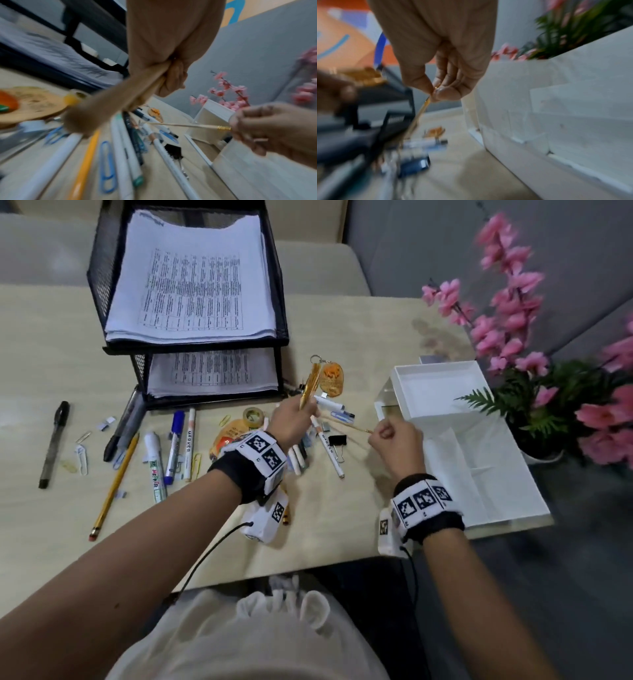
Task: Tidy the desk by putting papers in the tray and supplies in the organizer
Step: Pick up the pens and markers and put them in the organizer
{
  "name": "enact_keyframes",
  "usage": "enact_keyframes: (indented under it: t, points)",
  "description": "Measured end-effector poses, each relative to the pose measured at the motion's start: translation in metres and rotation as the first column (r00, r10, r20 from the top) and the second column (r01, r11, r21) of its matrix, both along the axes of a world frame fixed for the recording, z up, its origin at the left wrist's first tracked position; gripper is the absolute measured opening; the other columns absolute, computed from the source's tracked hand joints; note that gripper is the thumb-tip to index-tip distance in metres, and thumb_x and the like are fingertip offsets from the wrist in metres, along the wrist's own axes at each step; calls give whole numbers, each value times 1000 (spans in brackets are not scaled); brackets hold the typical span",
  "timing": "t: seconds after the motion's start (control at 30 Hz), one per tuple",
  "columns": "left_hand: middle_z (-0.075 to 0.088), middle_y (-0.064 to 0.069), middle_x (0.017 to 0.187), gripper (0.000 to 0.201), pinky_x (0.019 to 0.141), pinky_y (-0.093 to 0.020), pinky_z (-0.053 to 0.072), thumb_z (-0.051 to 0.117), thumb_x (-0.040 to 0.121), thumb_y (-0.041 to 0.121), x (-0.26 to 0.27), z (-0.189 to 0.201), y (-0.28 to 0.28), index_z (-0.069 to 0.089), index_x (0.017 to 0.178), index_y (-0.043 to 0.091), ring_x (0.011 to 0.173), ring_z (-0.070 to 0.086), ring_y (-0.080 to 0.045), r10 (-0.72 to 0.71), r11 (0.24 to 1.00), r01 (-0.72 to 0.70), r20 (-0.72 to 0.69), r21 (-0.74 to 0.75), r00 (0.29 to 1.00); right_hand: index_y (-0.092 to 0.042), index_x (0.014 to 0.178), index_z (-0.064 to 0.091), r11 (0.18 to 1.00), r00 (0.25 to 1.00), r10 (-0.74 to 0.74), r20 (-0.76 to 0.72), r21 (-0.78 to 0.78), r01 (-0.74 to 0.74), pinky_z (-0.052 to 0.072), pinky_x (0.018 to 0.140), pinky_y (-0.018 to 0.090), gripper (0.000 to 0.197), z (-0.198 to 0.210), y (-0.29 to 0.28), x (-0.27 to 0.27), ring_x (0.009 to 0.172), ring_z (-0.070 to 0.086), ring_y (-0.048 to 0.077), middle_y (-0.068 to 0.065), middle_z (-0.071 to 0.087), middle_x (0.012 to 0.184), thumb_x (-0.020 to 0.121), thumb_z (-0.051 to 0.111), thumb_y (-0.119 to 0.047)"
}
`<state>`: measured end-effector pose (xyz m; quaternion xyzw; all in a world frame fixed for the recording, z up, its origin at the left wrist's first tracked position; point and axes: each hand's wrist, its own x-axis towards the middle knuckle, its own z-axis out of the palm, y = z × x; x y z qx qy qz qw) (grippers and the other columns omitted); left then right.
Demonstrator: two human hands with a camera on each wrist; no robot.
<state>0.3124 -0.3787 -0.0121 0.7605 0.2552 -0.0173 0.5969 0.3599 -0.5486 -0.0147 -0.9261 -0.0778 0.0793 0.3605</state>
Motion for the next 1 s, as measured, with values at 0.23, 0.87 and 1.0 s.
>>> enact_keyframes:
  t: [0.23,0.87,1.0]
  points:
    - [45,-14,95,32,85,-35,39,37,98,33,32,50,-76,57,81,15,102,48,-29,-425,831,377,28,409,905,-23,67,59,782,910,-408,66,541,311,51,58,24,29,71,-70,-33,49,53,3,0,58,61,84,59,0]
    - [58,-19,120,40,87,-34,43,56,90,33,75,54,-259,59,118,4,111,55,-33,-856,324,571,-23,754,516,-24,61,49,578,586,-805,95,347,738,52,87,52,33,26,-198,-46,86,66,38,14,68,81,86,55,-2]
    - [58,-19,120,39,87,-36,45,57,89,35,83,37,-260,61,116,7,111,56,-34,-854,209,622,-168,755,492,-28,61,48,511,599,-799,-48,471,719,56,84,45,43,12,-201,-38,67,66,24,5,60,69,87,51,5]
